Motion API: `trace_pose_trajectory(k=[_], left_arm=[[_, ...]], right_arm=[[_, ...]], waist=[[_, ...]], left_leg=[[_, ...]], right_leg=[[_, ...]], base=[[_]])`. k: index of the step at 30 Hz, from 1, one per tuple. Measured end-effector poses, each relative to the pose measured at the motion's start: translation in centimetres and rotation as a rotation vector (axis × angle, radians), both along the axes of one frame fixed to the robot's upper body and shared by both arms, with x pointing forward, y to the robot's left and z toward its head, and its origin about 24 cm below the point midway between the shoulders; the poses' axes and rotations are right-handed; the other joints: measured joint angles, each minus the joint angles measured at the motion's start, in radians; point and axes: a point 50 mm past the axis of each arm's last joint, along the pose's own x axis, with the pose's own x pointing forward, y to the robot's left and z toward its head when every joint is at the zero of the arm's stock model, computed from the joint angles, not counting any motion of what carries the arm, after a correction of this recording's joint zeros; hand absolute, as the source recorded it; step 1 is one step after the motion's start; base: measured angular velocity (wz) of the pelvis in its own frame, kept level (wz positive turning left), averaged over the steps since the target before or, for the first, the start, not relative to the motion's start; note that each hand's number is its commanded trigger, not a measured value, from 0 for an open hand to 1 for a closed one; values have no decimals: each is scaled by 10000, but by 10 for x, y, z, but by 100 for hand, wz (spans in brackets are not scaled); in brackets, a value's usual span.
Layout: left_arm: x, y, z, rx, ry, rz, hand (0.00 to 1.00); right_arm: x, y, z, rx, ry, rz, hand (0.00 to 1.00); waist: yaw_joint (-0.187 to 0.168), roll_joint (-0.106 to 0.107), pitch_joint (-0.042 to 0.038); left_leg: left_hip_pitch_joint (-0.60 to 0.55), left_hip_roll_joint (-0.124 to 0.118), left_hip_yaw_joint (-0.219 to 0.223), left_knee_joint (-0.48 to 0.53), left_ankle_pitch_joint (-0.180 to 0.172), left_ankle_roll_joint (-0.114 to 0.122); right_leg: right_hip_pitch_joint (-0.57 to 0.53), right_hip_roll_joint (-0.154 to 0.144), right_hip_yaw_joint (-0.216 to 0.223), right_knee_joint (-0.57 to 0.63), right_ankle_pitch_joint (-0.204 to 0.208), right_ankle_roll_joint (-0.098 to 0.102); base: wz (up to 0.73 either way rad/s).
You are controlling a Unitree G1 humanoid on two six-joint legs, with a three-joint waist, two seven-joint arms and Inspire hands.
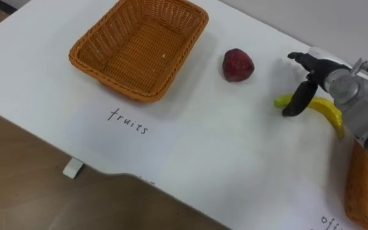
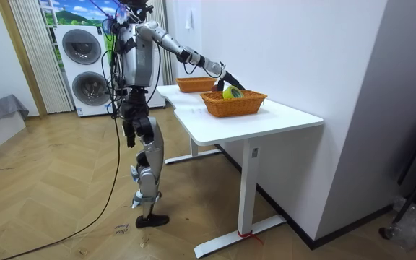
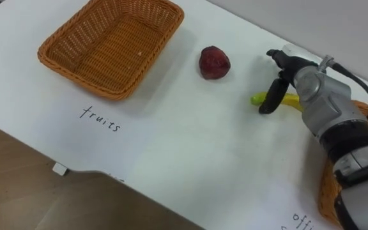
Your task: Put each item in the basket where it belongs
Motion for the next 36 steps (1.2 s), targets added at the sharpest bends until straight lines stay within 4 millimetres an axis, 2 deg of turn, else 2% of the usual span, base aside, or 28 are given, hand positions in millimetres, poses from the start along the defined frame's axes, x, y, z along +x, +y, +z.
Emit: trace_pose_trajectory(k=[11, 15, 25, 36], left_arm=[[-1, 1, 0, 222, 183, -82, 0], [-1, 2, 0, 241, 183, -79, 0], [-2, 4, 1, 276, 228, -93, 0], [-4, 5, 1, 382, 302, -24, 0]], right_arm=[[-1, -1, -1, -45, 27, -2, 0], [-4, -1, -4, -61, 70, 69, 0], [-7, -4, -8, -42, 298, 170, 0], [-9, -3, -12, 61, 539, 283, 0]], waist=[[-2, -29, -23], [4, 23, -13], [-12, 270, -131], [-21, 304, -113]], left_leg=[[26, 12, 33, -7, 1, 1], [32, 26, 113, 7, 1, 1], [54, 37, 127, 32, 26, 5], [76, 69, 189, 5, 58, -11]], right_leg=[[-1, 17, 51, -30, 34, -4], [11, 23, 51, -32, 50, -9], [49, 26, 60, -24, 93, -16], [38, 40, 76, -15, 124, -48]], base=[[0], [0], [0], [0]])
